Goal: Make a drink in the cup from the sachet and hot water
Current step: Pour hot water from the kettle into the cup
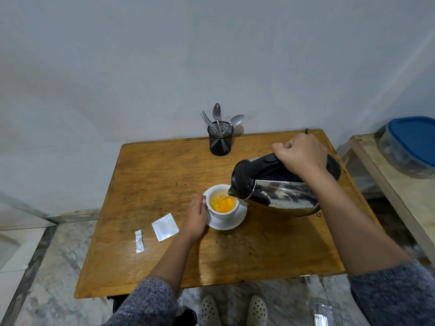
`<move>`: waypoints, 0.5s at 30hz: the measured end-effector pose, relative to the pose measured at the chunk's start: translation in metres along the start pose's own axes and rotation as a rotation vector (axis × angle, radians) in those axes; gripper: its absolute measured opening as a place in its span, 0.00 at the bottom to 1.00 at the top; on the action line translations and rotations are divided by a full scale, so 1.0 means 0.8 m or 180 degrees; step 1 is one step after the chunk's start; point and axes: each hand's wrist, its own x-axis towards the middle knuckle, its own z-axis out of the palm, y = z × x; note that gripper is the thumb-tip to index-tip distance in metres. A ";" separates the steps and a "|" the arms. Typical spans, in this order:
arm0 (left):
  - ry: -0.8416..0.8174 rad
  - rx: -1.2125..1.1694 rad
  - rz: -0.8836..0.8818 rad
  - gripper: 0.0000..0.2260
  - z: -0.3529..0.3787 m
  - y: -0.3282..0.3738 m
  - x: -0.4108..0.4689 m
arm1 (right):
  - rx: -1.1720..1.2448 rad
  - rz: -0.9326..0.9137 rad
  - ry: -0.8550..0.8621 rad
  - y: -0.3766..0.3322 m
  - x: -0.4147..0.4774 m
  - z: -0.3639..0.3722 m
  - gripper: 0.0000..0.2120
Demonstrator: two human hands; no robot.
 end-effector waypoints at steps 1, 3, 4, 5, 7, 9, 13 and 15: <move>0.0003 -0.0001 0.0004 0.11 0.000 0.000 0.000 | -0.0002 -0.0001 0.0002 0.000 0.000 0.000 0.22; -0.0005 -0.0003 0.0011 0.11 0.000 0.001 0.000 | -0.0010 0.0000 -0.0001 0.000 0.000 0.000 0.21; -0.0008 -0.0002 0.0004 0.11 0.000 0.000 0.000 | -0.0018 0.0002 -0.0006 0.000 0.000 0.000 0.21; -0.0005 0.0001 -0.0011 0.11 0.000 0.001 0.000 | -0.0028 0.0008 -0.0014 0.000 0.000 0.000 0.21; 0.0009 0.0015 -0.0032 0.12 0.001 0.002 -0.001 | -0.0039 0.0021 -0.0033 0.000 0.000 0.000 0.21; 0.0018 0.0031 -0.0018 0.12 0.001 0.003 -0.001 | -0.0043 0.0024 -0.0041 0.000 0.001 0.000 0.21; 0.0004 0.0033 -0.0037 0.12 0.001 0.002 0.000 | -0.0033 0.0020 -0.0024 0.002 0.001 0.001 0.21; 0.0001 0.0025 -0.0028 0.12 0.001 0.002 0.000 | -0.0041 0.0028 -0.0024 0.002 0.001 0.002 0.20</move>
